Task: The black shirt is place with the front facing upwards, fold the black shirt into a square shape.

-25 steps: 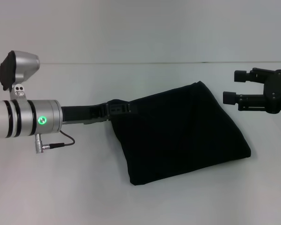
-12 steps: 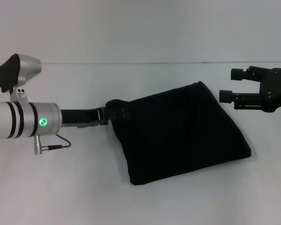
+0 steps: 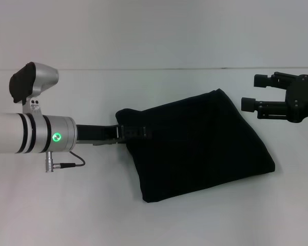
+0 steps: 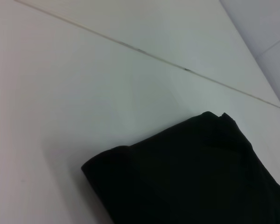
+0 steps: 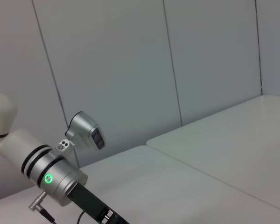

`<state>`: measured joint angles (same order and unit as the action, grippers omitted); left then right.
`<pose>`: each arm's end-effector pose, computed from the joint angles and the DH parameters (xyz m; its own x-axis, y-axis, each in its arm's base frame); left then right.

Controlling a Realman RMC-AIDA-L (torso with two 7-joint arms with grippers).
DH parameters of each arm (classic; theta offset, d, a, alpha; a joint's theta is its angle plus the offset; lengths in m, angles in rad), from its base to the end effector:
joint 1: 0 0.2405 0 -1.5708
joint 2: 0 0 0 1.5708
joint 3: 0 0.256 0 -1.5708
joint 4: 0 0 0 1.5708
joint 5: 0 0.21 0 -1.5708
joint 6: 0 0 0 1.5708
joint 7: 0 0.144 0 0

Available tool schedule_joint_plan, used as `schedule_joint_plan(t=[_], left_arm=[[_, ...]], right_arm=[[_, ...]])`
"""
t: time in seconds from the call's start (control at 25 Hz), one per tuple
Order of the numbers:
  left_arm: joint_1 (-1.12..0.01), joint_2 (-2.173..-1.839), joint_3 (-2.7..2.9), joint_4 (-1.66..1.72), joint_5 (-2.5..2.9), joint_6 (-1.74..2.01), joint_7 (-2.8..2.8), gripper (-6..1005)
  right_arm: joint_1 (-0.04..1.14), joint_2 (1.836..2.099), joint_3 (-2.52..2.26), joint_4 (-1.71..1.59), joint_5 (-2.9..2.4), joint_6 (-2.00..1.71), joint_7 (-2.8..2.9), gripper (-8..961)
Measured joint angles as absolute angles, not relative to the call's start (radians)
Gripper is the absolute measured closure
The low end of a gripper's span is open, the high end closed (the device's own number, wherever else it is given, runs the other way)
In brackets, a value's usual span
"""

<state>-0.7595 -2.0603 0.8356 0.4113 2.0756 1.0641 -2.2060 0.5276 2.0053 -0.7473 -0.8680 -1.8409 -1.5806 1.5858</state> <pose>-0.2490 0.3957 -0.0509 0.2863 0.8583 0.4258 0.9530 -0.3012 -0.0335 0.2336 0.3596 0.0675 0.7810 -0.2705 -0.5629 -0.4567 -0.8622 -0.2194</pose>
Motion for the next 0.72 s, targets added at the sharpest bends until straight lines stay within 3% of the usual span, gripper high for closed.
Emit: schedule_joint_plan(t=[0.56, 0.72], left_arm=[[-0.772, -2.062, 0.836, 0.410, 2.075, 1.043, -2.200, 126], [-0.771, -2.062, 0.836, 0.414, 2.075, 1.031, -2.198, 230]], right_arm=[[0.521, 2.007, -0.740, -0.868, -1.840, -1.577, 1.578, 53], [0.523, 2.007, -0.739, -0.864, -1.840, -1.577, 1.572, 52]])
